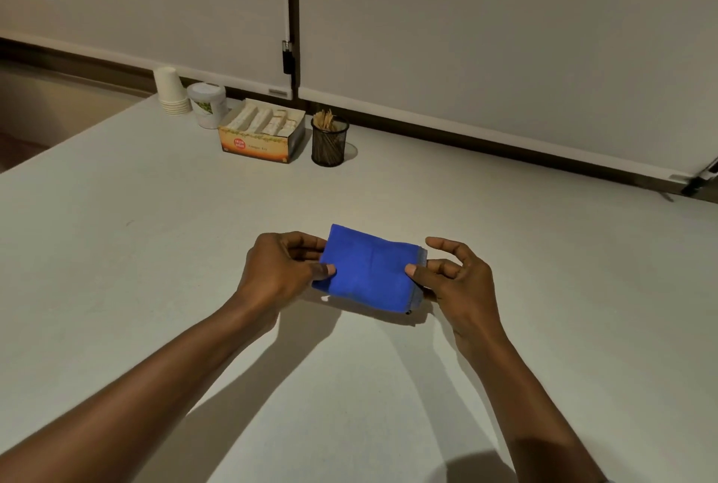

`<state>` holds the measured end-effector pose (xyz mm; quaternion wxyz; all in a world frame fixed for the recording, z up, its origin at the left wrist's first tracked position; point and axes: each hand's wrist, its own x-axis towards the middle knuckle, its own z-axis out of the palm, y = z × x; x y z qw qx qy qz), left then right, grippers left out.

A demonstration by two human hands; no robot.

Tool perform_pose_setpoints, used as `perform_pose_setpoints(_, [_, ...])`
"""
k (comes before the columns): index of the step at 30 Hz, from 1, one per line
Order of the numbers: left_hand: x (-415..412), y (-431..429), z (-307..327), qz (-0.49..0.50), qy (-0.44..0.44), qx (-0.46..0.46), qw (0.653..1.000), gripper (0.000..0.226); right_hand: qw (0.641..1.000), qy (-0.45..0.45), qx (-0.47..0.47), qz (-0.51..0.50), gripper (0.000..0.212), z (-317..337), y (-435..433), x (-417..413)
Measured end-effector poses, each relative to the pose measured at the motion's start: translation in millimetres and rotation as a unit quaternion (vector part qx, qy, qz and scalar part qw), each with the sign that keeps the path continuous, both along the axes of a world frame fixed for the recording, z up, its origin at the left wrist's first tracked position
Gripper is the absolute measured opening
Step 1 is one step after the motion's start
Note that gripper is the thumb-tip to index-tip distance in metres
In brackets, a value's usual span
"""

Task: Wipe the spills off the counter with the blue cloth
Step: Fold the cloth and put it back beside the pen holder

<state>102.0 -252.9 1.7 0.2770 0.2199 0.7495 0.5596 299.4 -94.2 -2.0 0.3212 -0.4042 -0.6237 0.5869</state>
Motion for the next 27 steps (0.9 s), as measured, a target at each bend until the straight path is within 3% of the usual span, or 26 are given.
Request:
perform_pose_setpoints(8, [-70.3, 106.4, 10.9, -0.018, 0.063, -0.002, 0.998, 0.027, 0.997, -0.012, 0.045, -0.054, 0.039, 12.4, 83.2, -68.1])
perform_pose_setpoints(14, [-125.0, 193.2, 5.0, -0.037, 0.079, -0.011, 0.996, 0.024, 0.986, -0.071, 0.105, -0.109, 0.045, 3.1, 158.5, -120.7])
perform_pose_setpoints(23, [-161.5, 284.9, -18.4, -0.036, 0.163, -0.054, 0.985, 0.023, 0.968, -0.12, 0.182, -0.122, 0.009, -14.9, 233.6, -172.4])
perform_pose_setpoints(27, [-166.8, 305.5, -31.2, -0.052, 0.225, -0.071, 0.97, 0.03, 0.973, -0.13, 0.167, -0.095, 0.021, -23.4, 245.5, -181.7])
